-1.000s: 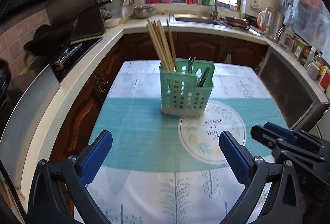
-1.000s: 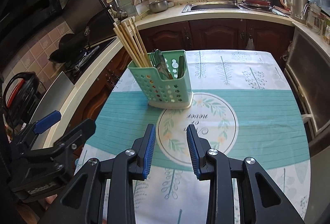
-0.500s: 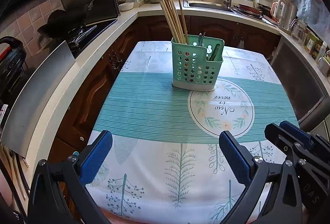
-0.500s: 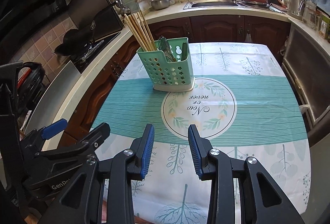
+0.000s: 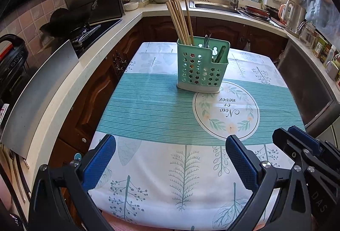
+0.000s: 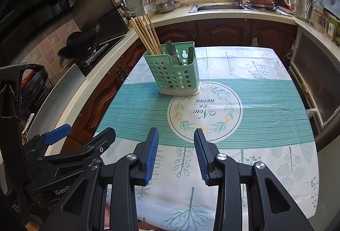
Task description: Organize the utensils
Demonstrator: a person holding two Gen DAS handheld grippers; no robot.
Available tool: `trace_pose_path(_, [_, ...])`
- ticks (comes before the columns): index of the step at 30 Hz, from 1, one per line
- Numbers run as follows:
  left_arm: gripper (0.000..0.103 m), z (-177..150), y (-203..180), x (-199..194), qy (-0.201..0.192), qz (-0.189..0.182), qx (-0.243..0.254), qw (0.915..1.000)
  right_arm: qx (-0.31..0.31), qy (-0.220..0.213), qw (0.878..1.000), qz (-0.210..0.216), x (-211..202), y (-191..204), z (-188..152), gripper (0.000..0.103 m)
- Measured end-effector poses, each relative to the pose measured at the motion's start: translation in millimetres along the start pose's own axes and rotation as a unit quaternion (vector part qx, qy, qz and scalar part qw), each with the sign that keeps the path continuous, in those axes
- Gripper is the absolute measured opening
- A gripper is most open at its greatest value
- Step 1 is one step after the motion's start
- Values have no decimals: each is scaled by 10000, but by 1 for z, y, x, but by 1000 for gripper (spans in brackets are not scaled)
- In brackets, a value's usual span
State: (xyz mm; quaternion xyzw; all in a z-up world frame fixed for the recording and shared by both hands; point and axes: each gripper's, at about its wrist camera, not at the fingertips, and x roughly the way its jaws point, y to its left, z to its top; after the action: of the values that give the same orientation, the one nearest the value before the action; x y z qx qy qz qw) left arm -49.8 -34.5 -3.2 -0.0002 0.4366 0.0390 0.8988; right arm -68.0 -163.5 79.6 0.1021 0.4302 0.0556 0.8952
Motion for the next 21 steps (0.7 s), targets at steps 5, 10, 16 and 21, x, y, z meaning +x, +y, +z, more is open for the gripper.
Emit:
trace_pose_path(5, [102, -1, 0, 0, 19, 0, 0, 10000, 10, 6, 10000, 16, -1, 0, -1, 36])
trace_pose_path(10, [102, -1, 0, 0, 50, -3, -5, 10000, 25, 23, 10000, 26, 0, -1, -1, 36])
trace_pose_path(16, [102, 0, -2, 3, 89, -7, 5, 10000, 66, 50, 10000, 42, 6, -1, 0, 36])
trace_pose_path(21, [102, 0, -3, 5, 135, -21, -8, 9999, 88, 81, 9999, 57, 10, -3, 0, 36])
